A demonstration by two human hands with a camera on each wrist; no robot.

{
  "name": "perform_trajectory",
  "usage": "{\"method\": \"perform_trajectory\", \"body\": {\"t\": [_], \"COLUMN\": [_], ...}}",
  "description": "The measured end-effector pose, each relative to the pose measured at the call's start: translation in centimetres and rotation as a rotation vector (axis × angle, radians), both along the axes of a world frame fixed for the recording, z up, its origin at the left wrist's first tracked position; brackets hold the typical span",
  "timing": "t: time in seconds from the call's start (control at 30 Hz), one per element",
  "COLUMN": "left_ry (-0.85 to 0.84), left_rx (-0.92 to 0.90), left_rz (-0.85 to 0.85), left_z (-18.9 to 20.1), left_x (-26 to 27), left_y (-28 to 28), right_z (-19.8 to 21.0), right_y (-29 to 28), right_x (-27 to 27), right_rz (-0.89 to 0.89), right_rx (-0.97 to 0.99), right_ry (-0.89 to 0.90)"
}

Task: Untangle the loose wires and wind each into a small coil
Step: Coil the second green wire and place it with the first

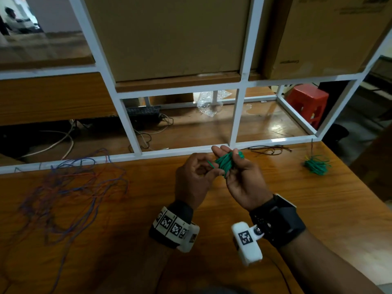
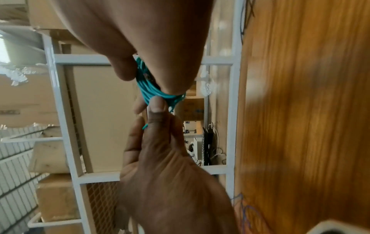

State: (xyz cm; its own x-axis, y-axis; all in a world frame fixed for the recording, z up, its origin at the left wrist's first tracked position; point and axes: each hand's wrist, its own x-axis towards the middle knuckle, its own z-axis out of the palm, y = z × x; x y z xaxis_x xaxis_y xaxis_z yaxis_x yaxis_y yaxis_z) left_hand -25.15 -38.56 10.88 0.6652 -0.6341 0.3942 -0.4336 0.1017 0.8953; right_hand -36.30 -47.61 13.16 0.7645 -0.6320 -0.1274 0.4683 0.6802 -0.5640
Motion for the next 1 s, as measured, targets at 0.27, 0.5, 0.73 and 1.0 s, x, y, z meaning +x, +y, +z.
{"method": "perform_trajectory", "body": {"t": [0.27, 0.5, 0.73, 1.0], "left_ry": [0.251, 0.142, 0.119, 0.109], "left_rx": [-0.115, 0.167, 0.257, 0.364], "left_rz": [0.111, 0.032, 0.066, 0.106], "left_z": [-1.3, -5.4, -6.7, -8.1], "left_x": [-1.9, -2.2, -3.7, -2.2], "left_y": [-1.2, -0.6, 0.4, 0.3], "right_z": [-1.4, -6.2, -7.9, -7.9], "right_y": [0.7, 1.4, 2.2, 2.0], "right_x": [0.8, 0.8, -0.2, -0.6], "right_rz": [-0.115, -0.197, -0.123, 0.127], "right_rx": [0.131, 0.268, 0.317, 0.220], "right_ry": [-0.118, 0.022, 0.089, 0.115]}}
